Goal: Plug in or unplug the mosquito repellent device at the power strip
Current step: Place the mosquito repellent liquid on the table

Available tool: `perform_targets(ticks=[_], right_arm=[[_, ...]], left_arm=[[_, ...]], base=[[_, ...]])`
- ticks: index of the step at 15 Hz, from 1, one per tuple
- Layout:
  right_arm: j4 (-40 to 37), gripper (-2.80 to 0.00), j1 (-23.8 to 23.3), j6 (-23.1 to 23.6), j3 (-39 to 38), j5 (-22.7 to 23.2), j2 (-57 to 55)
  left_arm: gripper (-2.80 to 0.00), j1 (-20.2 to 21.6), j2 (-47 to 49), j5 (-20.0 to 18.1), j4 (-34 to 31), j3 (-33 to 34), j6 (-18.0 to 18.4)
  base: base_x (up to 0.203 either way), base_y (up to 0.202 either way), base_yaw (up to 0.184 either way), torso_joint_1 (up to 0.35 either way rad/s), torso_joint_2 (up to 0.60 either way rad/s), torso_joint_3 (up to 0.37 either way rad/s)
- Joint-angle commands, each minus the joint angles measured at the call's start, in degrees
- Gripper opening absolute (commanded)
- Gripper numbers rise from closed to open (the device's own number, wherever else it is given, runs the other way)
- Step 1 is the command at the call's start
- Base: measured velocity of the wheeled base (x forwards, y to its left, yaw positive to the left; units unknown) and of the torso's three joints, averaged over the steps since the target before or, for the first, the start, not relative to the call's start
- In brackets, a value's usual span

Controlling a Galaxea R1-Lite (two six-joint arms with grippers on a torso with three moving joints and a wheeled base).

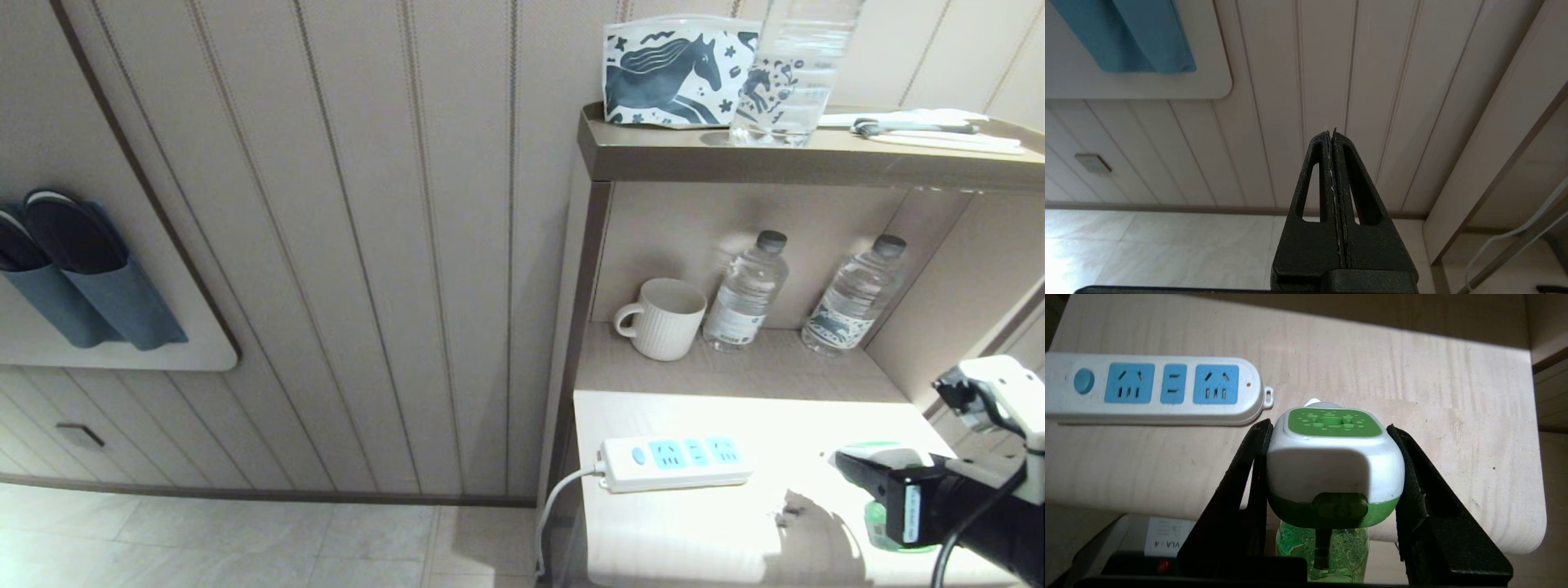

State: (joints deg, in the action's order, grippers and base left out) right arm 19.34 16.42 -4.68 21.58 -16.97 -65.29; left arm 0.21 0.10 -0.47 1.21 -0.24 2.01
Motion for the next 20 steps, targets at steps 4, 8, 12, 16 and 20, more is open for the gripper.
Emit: perform_targets(ticks=[4,8,12,16,20], right_arm=[[21.08,-2.8,-0.11,0.02,-9.45,-1.01,-5.85],[35.54,-2.8,-1.37,0.92,-14.71,-1.81,-11.6],[44.0,-2.8,-4.17,1.1,-15.27,-3.68,-17.83],[65.53,-2.8,-8.88,1.36,-18.79,-5.5,-33.11],[70.33,-2.8,-12.69,1.7,-12.74,-6.45,-36.5]], left_arm=[[-2.8,0.06,-0.1,-0.15,0.37,0.24,-0.25],[-2.8,0.03,-0.1,-0.14,0.37,0.24,-0.53],[-2.8,0.0,-0.1,0.2,0.37,0.24,-1.13],[-2.8,-0.02,-0.1,0.2,0.37,0.24,-1.13],[-2.8,0.01,-0.1,0.2,0.37,0.24,-1.13]], base=[[0.0,0.0,0.0,0.0,0.0,0.0],[0.0,0.0,0.0,0.0,0.0,0.0],[0.0,0.0,0.0,0.0,0.0,0.0],[0.0,0.0,0.0,0.0,0.0,0.0],[0.0,0.0,0.0,0.0,0.0,0.0]])
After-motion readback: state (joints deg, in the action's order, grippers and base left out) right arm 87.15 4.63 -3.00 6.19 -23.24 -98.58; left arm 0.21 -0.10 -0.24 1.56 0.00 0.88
